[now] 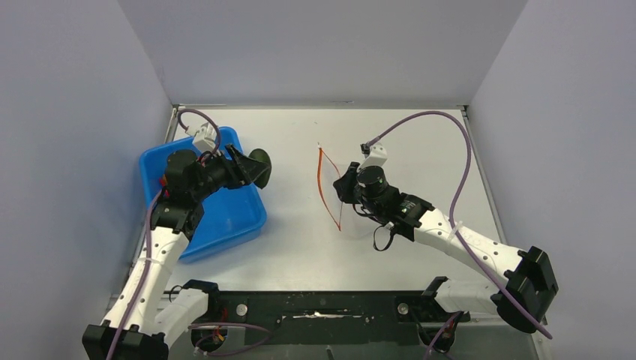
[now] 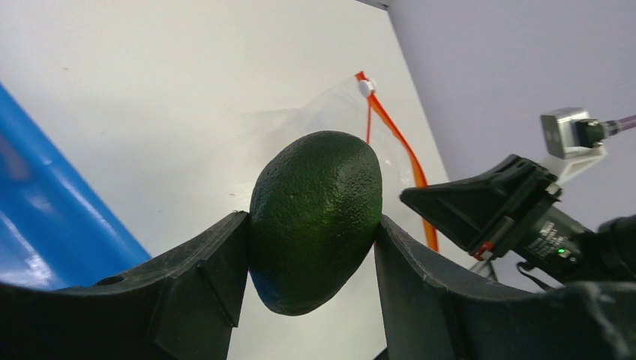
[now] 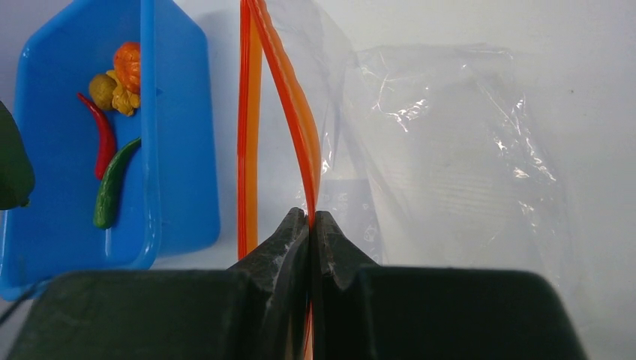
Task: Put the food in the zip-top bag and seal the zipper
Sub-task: Place the fake fruit in the zipper food storage bag.
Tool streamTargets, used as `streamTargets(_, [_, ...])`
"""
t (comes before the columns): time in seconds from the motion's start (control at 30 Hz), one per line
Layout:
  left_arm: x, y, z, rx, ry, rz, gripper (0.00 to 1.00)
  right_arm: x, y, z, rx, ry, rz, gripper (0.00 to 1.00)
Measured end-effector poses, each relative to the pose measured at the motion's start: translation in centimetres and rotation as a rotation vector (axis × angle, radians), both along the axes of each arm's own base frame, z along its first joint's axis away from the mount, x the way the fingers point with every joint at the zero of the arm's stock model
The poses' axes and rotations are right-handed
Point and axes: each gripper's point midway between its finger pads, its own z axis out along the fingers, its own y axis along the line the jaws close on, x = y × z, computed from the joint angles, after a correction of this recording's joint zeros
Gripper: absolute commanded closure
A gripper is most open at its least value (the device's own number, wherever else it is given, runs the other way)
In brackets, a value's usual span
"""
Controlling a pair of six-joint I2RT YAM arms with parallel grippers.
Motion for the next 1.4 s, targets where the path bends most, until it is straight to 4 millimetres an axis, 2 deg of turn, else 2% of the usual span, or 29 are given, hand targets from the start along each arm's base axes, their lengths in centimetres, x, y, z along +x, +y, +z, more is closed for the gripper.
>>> streamTargets(0.43, [-1.6,-5.5,2.3,-0.313,0.02,-0.179,0.7,0.6,1.5,2.0,0.069,-0.043,0.019,1.0])
streamTargets(0.6, [-2.7,-9.7,1.1,-0.364,0.091,-0.285,0.7,0.7,2.2,1.6,0.073,-0.036,0.035,1.0])
streamTargets(0.77, [-3.2,-12.4,0.1,-0.387,0.133,-0.345,0.7,0.5,2.6,1.8,0.077,-0.038,0.045,1.0])
streamTargets(1.03, [-3.1,-14.4,-1.1,-0.405,0.144,-0.38,0.7,0.5,3.0,2.4,0.099,-0.056,0.053,1.0])
streamTargets(1.23, [-2.8,-14.5,-2.0,-0.391,0.154,-0.369,0.7,0.5,2.9,3.7,0.123,-0.086,0.053,1.0])
streamTargets(1.4, [-2.3,-14.4,-2.6,-0.36,0.138,-0.339,0.7,0.3,2.6,3.8,0.126,-0.093,0.052,1.0])
